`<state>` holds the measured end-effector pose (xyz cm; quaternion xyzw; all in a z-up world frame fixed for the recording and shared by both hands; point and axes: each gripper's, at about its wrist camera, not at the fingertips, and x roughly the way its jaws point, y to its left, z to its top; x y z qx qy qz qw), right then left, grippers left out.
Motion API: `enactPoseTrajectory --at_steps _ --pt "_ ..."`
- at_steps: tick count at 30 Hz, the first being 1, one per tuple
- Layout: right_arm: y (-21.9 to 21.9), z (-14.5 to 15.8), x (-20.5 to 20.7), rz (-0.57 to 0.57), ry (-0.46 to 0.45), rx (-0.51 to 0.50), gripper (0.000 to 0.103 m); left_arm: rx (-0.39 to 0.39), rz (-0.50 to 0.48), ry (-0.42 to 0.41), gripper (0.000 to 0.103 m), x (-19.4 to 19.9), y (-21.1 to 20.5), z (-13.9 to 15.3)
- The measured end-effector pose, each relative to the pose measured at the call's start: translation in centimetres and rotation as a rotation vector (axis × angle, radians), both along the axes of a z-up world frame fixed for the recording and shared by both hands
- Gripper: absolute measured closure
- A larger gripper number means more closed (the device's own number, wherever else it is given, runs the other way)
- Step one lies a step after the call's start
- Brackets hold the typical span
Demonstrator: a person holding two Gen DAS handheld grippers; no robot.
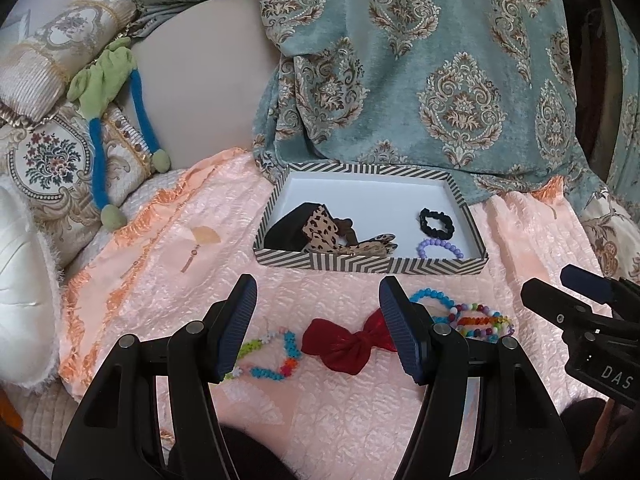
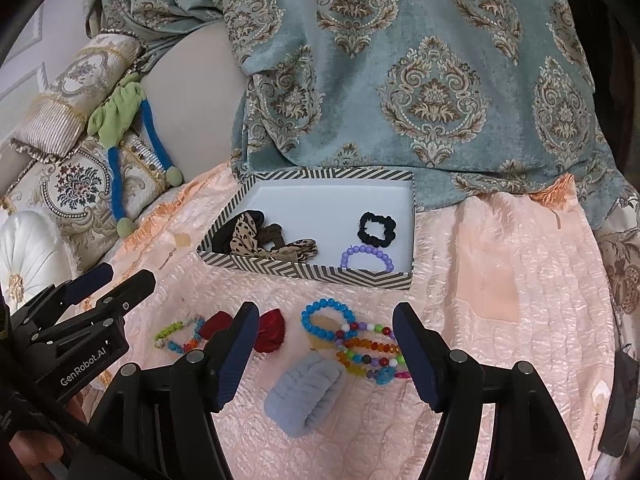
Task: Organize jewelry
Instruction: 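Withdraw both grippers from the tray toward the red bow and bracelets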
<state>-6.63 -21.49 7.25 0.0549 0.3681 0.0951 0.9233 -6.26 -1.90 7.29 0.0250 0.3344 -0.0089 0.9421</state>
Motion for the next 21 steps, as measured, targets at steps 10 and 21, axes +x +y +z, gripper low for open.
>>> enactPoseTrajectory --at_steps 10,21 --pt "0.28 -0.04 -0.39 0.007 0.006 -0.005 0.035 0.013 0.005 0.003 0.039 -0.43 0.25 -0.18" --pt "0.55 -0.43 -0.44 0.012 0.026 -0.01 0.034 0.002 0.002 0.041 0.039 -0.02 0.35 -0.91"
